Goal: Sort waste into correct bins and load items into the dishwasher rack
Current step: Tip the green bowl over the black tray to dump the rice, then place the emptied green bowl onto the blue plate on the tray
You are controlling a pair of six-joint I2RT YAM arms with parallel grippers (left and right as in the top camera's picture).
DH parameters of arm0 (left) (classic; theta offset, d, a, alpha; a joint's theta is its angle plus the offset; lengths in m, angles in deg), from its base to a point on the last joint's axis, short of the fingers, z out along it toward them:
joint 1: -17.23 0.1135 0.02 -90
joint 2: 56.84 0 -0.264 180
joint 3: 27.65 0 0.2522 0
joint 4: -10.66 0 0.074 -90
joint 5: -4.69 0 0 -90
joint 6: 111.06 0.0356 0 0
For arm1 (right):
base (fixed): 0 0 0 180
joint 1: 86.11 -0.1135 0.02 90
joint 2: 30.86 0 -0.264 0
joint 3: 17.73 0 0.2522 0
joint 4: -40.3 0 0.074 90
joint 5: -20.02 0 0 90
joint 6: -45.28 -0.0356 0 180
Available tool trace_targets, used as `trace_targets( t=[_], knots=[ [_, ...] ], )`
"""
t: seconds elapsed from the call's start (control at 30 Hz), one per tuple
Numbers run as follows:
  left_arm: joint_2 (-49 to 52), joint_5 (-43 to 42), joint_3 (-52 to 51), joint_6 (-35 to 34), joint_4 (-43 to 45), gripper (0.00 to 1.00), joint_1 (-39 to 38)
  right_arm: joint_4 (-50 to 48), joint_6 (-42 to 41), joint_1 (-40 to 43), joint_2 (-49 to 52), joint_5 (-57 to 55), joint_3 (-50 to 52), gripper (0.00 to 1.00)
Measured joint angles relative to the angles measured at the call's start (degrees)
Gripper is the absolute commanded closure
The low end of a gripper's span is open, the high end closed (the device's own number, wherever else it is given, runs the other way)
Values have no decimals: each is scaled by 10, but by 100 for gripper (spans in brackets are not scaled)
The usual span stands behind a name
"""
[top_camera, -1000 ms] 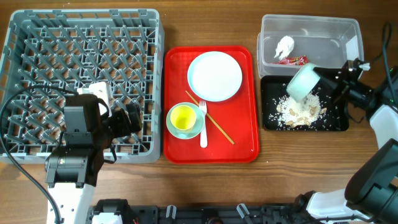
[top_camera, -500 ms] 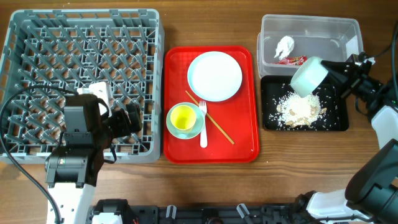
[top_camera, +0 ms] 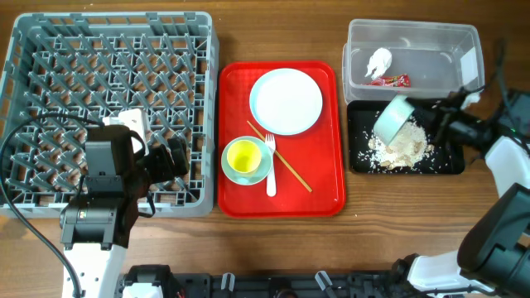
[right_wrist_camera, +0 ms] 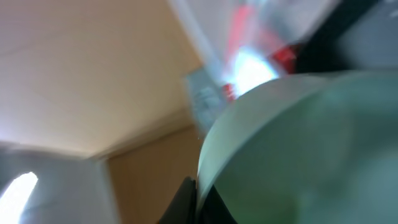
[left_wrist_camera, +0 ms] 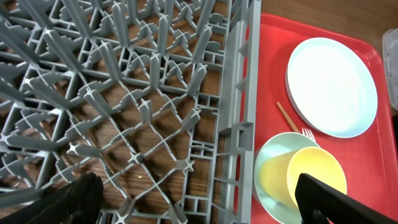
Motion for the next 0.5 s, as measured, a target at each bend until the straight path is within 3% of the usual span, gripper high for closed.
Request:
trace_targets(
  t=[0.17, 0.5],
  knots=[
    [0, 0, 0, 0, 0, 0, 0, 12, 131, -24, -1, -91, 0, 95],
    [0, 0, 0, 0, 0, 0, 0, 107, 230, -114, -108, -180, -44, 95]
  ],
)
